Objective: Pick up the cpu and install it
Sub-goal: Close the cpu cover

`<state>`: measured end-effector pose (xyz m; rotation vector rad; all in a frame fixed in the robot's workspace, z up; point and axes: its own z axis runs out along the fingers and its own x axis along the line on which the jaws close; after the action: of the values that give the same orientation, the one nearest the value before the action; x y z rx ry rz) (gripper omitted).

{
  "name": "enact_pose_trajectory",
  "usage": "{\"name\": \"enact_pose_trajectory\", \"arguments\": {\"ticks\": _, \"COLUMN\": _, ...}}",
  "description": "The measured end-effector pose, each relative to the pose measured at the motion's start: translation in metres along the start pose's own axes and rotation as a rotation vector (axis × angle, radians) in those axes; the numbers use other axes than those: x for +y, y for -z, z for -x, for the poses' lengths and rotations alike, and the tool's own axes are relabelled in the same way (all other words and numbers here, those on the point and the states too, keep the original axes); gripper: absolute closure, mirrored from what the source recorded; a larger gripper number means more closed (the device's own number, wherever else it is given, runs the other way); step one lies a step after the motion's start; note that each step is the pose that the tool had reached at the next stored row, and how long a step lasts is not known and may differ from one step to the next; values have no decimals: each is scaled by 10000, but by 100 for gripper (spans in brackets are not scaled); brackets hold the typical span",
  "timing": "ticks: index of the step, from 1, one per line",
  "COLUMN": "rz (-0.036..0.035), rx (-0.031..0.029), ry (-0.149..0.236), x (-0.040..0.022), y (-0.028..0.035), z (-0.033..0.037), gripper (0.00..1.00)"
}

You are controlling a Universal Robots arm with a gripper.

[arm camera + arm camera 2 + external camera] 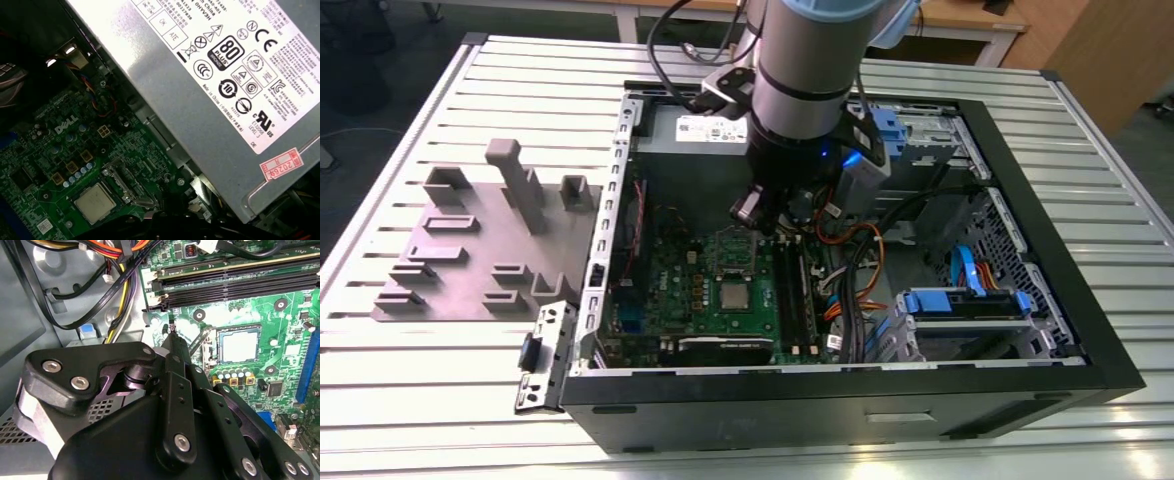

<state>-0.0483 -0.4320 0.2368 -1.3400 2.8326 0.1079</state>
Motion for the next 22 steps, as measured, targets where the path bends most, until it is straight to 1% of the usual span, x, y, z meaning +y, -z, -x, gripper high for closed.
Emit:
{"name": "enact_pose_trajectory", "arguments": {"ticks": 13, "rz": -56, "rx": 69, "ry": 7, "x": 13, "y": 38, "z": -10, "gripper": 89}}
{"name": "enact_pose_trajectory", "arguments": {"ticks": 22, "rz": -68, "rx": 85, "ry": 27, "x": 22, "y": 63, "z": -15, "gripper": 89}}
